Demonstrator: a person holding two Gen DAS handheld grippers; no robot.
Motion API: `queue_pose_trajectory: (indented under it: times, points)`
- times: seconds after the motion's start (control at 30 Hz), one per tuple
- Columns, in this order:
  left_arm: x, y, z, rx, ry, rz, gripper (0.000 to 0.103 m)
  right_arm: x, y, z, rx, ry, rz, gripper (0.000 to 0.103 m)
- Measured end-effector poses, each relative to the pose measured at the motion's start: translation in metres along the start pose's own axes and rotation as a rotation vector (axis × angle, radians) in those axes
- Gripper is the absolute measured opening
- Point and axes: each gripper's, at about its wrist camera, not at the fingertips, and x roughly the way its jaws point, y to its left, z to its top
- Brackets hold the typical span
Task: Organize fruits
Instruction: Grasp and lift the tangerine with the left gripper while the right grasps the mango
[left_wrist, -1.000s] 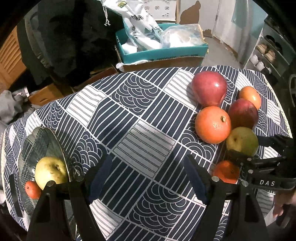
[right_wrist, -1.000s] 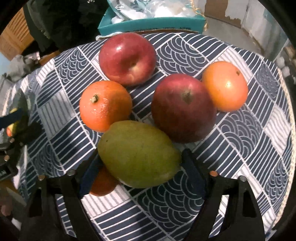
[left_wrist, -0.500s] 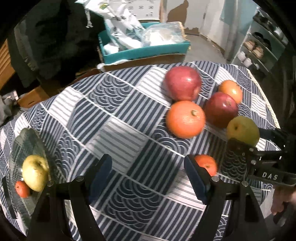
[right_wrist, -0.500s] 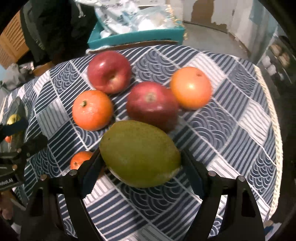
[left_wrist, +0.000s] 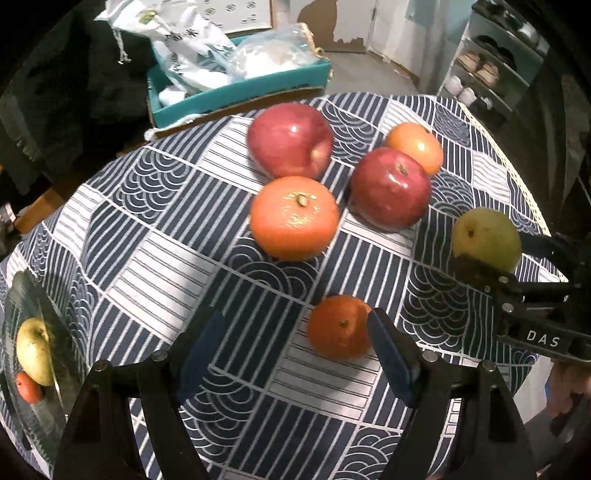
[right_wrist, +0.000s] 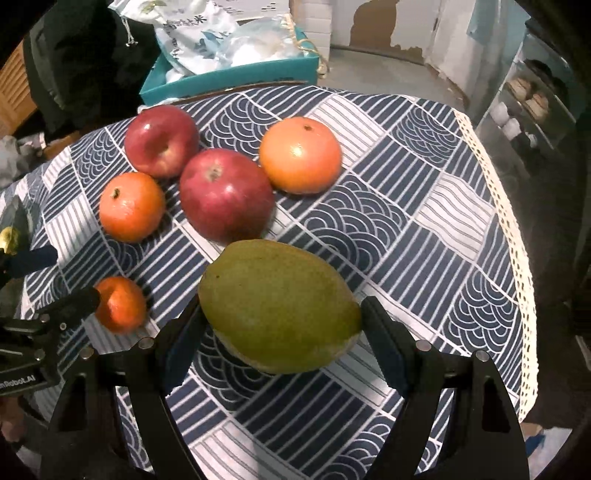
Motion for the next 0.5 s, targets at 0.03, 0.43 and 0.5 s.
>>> queue_pose_trajectory:
  times: [0.03, 0.43, 0.5]
  points:
    - [0.002, -0.002, -0.001, 0.002, 0.006, -0.002, 0.081, 0.0, -0.001, 0.0, 0.002, 0.0, -0.002, 0.082]
    - [0.026, -0.013, -0.009, 0.001, 0.061, -0.034, 0.081, 0.006, -0.007, -0.004, -0.002, 0.007, -0.019, 0.082]
    - [0.029, -0.013, -0.009, 0.002, 0.065, -0.036, 0.081, 0.007, -0.006, -0.004, -0.002, 0.009, -0.019, 0.082]
